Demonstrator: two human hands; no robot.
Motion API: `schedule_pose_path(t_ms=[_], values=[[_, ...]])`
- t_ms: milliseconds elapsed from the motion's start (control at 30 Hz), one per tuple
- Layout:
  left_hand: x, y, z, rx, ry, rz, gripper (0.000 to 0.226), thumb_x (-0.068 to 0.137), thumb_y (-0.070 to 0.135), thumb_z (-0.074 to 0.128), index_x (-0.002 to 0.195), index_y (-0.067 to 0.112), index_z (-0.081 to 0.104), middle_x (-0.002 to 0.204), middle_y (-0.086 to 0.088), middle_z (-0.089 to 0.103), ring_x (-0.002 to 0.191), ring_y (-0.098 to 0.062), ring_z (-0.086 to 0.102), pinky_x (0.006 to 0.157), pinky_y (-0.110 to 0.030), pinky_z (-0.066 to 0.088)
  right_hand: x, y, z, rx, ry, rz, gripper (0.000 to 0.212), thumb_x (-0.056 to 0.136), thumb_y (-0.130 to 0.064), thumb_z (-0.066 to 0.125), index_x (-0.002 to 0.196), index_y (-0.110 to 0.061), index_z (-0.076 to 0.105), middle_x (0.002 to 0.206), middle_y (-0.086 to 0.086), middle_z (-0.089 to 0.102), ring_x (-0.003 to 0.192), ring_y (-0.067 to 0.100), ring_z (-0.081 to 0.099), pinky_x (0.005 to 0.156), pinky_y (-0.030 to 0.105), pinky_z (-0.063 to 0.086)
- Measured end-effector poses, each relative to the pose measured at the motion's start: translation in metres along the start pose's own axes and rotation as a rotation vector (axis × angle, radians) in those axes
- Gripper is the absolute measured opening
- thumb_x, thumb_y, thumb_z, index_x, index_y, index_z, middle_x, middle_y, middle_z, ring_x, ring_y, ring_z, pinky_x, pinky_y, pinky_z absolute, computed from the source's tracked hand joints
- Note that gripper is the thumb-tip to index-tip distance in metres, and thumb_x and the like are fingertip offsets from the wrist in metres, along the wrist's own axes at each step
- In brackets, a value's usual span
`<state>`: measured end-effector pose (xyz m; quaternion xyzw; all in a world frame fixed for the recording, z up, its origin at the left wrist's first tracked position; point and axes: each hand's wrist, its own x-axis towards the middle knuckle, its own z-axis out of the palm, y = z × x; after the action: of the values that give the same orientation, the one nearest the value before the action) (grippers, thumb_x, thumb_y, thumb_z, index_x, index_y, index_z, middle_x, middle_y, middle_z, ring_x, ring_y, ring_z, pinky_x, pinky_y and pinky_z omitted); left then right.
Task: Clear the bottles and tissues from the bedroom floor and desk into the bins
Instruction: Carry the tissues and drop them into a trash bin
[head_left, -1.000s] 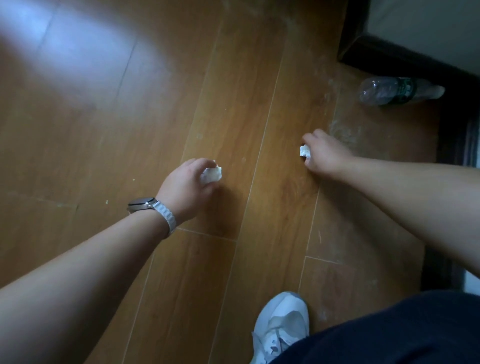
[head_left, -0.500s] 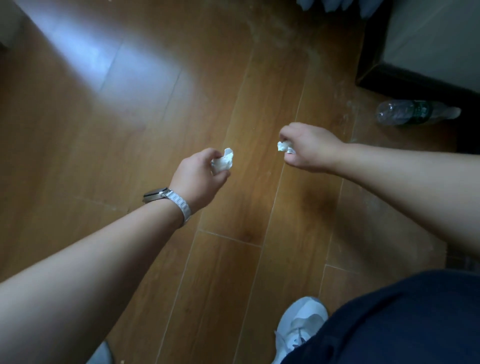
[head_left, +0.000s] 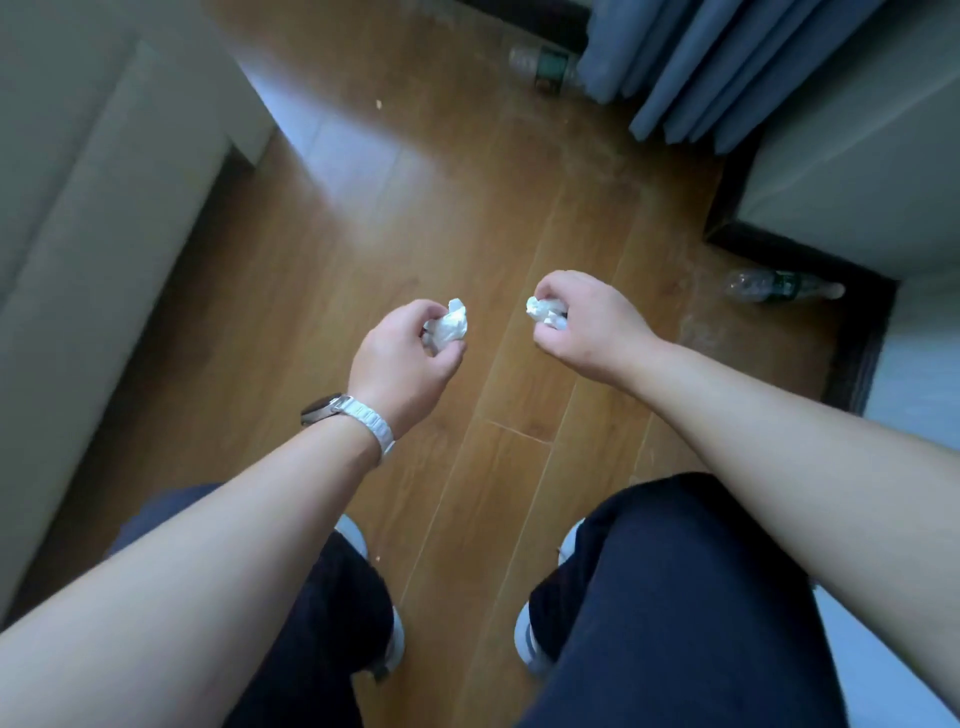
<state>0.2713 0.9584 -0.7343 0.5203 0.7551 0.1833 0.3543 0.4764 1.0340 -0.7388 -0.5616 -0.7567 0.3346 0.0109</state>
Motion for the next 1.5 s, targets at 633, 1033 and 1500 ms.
schedule_pose_path(t_ms=[633,1033,1500], values=[[-0.187,0.139,-0.385,-0.208,0.304,0.011,0.028,0.080,0.022,0.075,0.106,0.018,0.066,0.093,0.007,0.062,0.081,-0.013,0.057,0.079,-0.027,0.047,-0.141,-0.385,-0.251,-0.028,0.010,-0.225,0.028,0.081,-0.019,0.064,0.108,-0.018,0.060,0.101,-0.003,0.058,0.088,0.016,0.055,0.080,0.038,0.049],[-0.251,0.102,-0.506,-0.347,0.510,-0.011,0.024,0.079,0.023,0.076,0.101,0.025,0.065,0.089,0.007,0.063,0.079,-0.010,0.057,0.070,-0.012,0.041,-0.163,-0.557,-0.271,-0.161,0.013,-0.374,0.025,0.080,-0.024,0.059,0.106,-0.023,0.059,0.104,-0.008,0.057,0.090,0.017,0.056,0.080,0.034,0.048],[-0.267,0.057,-0.583,-0.238,0.784,-0.204,0.032,0.080,0.023,0.076,0.110,0.017,0.066,0.095,0.005,0.062,0.086,-0.014,0.058,0.080,-0.029,0.050,-0.105,-0.672,-0.246,-0.267,-0.157,-0.727,0.024,0.088,-0.020,0.059,0.112,-0.015,0.062,0.112,0.000,0.059,0.101,0.018,0.053,0.078,0.023,0.038]])
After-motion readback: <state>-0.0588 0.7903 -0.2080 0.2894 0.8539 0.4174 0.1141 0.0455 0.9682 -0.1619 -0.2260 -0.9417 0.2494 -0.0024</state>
